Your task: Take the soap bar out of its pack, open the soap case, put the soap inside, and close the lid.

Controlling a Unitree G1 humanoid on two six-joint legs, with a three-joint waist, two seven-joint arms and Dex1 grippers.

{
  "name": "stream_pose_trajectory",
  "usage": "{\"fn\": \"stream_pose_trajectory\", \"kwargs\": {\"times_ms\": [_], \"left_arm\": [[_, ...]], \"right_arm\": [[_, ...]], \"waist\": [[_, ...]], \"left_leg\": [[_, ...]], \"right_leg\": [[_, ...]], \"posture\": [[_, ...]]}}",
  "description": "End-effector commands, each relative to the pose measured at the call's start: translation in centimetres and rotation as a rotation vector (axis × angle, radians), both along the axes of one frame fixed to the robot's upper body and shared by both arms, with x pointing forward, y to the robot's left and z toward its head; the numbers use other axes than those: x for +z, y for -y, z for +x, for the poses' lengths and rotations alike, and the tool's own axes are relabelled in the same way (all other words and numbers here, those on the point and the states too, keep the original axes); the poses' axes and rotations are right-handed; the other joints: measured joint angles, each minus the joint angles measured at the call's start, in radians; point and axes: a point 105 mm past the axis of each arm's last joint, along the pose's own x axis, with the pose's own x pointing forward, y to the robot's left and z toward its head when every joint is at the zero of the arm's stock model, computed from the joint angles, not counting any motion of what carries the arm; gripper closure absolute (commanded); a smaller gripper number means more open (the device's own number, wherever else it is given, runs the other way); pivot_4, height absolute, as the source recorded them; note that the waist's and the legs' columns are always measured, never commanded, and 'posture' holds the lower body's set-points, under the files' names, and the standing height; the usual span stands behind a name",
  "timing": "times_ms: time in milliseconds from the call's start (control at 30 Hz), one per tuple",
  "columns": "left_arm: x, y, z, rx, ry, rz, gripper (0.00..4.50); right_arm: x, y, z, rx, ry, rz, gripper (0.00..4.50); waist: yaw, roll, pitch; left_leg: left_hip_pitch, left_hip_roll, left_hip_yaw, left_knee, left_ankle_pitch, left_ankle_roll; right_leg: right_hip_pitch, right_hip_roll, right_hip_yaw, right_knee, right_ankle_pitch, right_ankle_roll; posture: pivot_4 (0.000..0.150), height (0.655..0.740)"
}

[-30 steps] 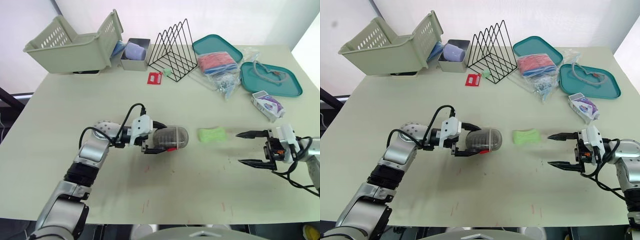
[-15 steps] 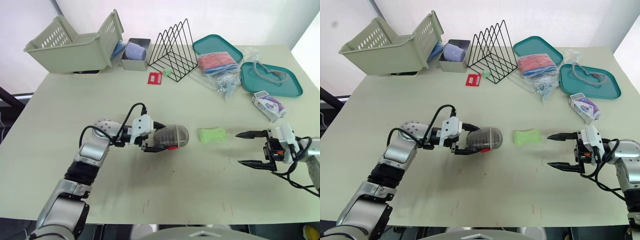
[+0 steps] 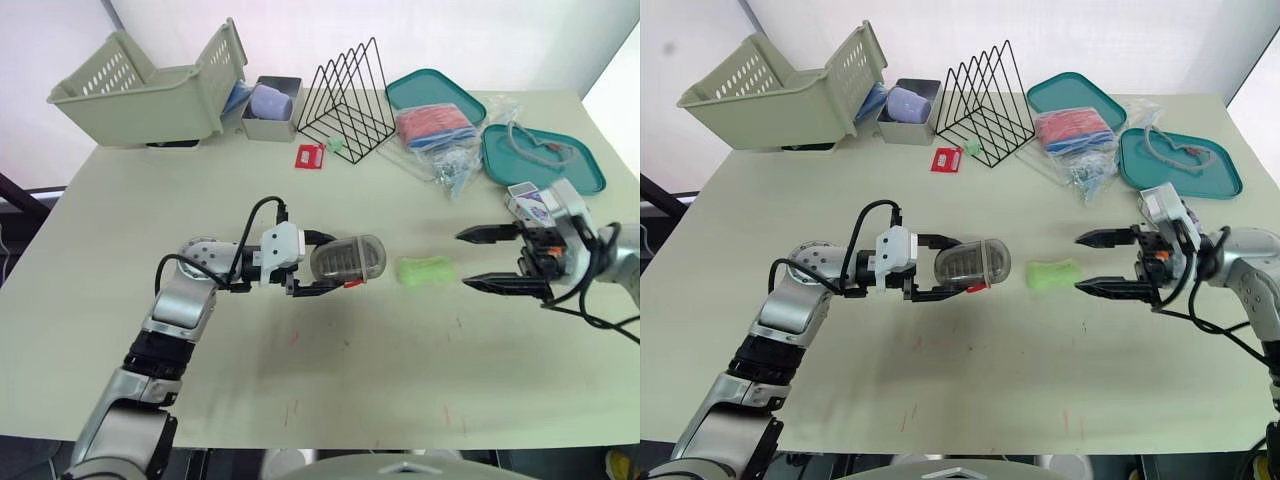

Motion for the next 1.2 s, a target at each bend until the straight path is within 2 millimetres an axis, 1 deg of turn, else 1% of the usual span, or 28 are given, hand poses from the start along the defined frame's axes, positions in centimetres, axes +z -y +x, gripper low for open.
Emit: {"fn": "stream_pose_trajectory", "kwargs": {"times_ms": [33, 100, 200, 367, 467, 600, 767, 1033, 1100, 1167, 1200], "left_arm": [[3.0, 1.9, -1.6, -0.03, 0.187, -0.094, 1.02], [3.5, 2.4, -1.9, -0.029, 0.227, -0.119, 1.02], [4.1, 3.2, -2.4, -0.031, 0.276, -0.143, 1.02], [3.7, 3.4, -3.3, -0.031, 0.315, -0.125, 1.02], [3.5, 3.5, -3.5, -0.036, 0.325, -0.111, 1.02], [3.4, 3.5, -3.4, -0.028, 0.324, -0.114, 1.02], [3.3, 3.3, -3.4, -0.022, 0.318, -0.114, 1.02], [3.5, 3.4, -3.3, -0.024, 0.311, -0.12, 1.02], [3.5, 3.4, -3.2, -0.023, 0.311, -0.122, 1.02], [3.5, 3.4, -3.2, -0.024, 0.311, -0.123, 1.02], [3.6, 3.4, -3.2, -0.024, 0.31, -0.124, 1.02]], "right_arm": [[0.7, -3.2, 0.4, -0.044, -0.207, -0.033, 0.0], [1.0, -4.0, 1.0, -0.076, -0.292, -0.02, 0.0], [1.1, -4.9, 1.2, -0.076, -0.376, -0.023, 0.0], [1.4, -6.0, 1.9, -0.103, -0.519, -0.004, 0.0], [1.6, -6.4, 2.1, -0.109, -0.572, 0.013, 0.0], [1.7, -6.5, 2.3, -0.121, -0.604, 0.012, 0.0], [1.2, -6.2, 1.8, -0.116, -0.631, -0.004, 0.0], [1.0, -6.3, 2.3, -0.132, -0.654, 0.017, 0.0], [1.0, -6.3, 2.3, -0.132, -0.658, 0.012, 0.55], [0.9, -6.3, 2.4, -0.133, -0.666, 0.015, 1.21], [0.8, -6.3, 2.4, -0.135, -0.67, 0.015, 1.85]], "waist": [[0.001, 0.0, 0.0], [0.006, 0.0, 0.0], [0.005, 0.0, 0.0], [0.0, 0.0, 0.0], [-0.001, 0.0, 0.0], [0.002, 0.0, 0.0], [-0.001, 0.0, 0.0], [-0.002, 0.0, 0.0], [-0.002, 0.0, 0.0], [-0.002, 0.0, 0.0], [-0.002, 0.0, 0.0]], "left_leg": [[0.0, 0.0, 0.0, 0.0, 0.0, 0.0], [-0.001, 0.0, 0.0, 0.0, 0.0, 0.0], [-0.001, -0.001, 0.0, 0.001, 0.0, 0.0], [-0.001, -0.001, 0.0, 0.0, 0.0, 0.0], [-0.001, -0.001, 0.0, 0.0, 0.0, 0.0], [-0.002, -0.001, 0.0, 0.0, 0.0, 0.0], [-0.002, -0.001, 0.0, 0.0, 0.0, 0.0], [-0.002, -0.001, 0.0, -0.001, 0.0, 0.0], [-0.002, -0.001, 0.0, -0.001, 0.0, 0.0], [-0.002, -0.001, 0.0, -0.001, 0.0, 0.0], [-0.002, -0.001, 0.0, -0.001, 0.0, 0.0]], "right_leg": [[0.0, 0.0, 0.0, 0.0, 0.0, 0.0], [0.0, -0.001, 0.0, 0.0, 0.0, 0.0], [0.0, -0.001, -0.001, 0.0, 0.0, 0.0], [0.0, -0.001, 0.0, 0.0, 0.0, 0.0], [0.0, 0.0, 0.0, 0.0, 0.0, 0.0], [0.0, -0.001, -0.001, -0.001, 0.0, 0.0], [0.0, -0.001, -0.001, -0.001, 0.0, 0.0], [0.0, -0.001, -0.001, -0.001, 0.0, 0.0], [0.0, 0.0, -0.001, -0.001, 0.0, 0.0], [0.0, -0.001, -0.001, -0.001, 0.0, 0.0], [0.0, -0.001, -0.001, -0.001, 0.0, 0.0]], "posture": [[0.15, 0.74], [0.15, 0.74], [0.15, 0.74], [0.15, 0.74], [0.15, 0.74], [0.15, 0.74], [0.15, 0.74], [0.15, 0.74], [0.15, 0.74], [0.15, 0.74], [0.15, 0.74]]}}
